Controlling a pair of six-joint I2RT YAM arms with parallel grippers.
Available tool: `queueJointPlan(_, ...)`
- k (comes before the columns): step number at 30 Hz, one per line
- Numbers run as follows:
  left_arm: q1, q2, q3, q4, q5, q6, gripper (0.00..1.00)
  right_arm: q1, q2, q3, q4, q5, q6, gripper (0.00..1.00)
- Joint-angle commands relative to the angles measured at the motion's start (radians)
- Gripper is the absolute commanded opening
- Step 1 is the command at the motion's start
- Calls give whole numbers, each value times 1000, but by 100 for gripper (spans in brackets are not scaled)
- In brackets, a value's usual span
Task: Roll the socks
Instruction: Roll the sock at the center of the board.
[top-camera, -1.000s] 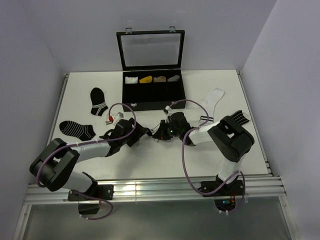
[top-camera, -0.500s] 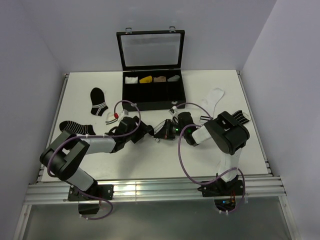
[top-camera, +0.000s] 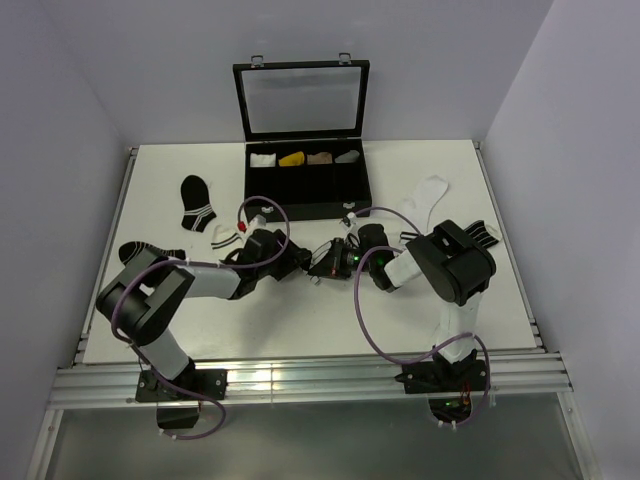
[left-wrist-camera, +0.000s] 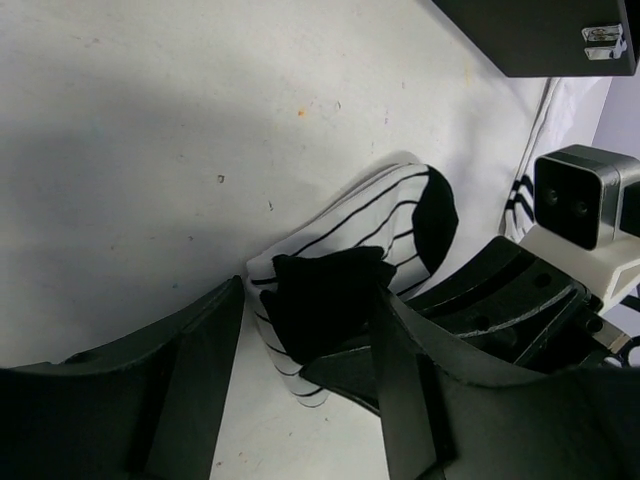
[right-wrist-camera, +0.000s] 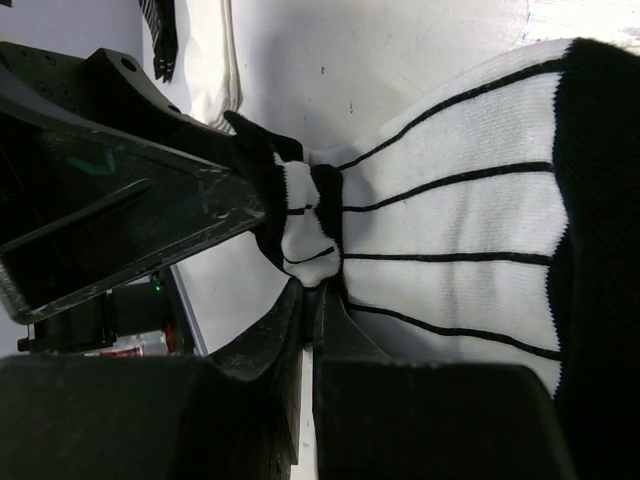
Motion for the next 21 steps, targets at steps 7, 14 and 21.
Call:
queueJointPlan(7, -11, 111, 16, -105, 8, 7, 35, -9, 12, -9, -109, 30, -46, 4)
queueJointPlan(14, -16, 125, 51, -157, -8, 28, 0, -2, -111, 3, -259, 128, -141, 17)
queueJointPlan(21, -17, 91, 91, -259, -70, 54, 0, 96, -319, 50, -526, 442, -327, 36)
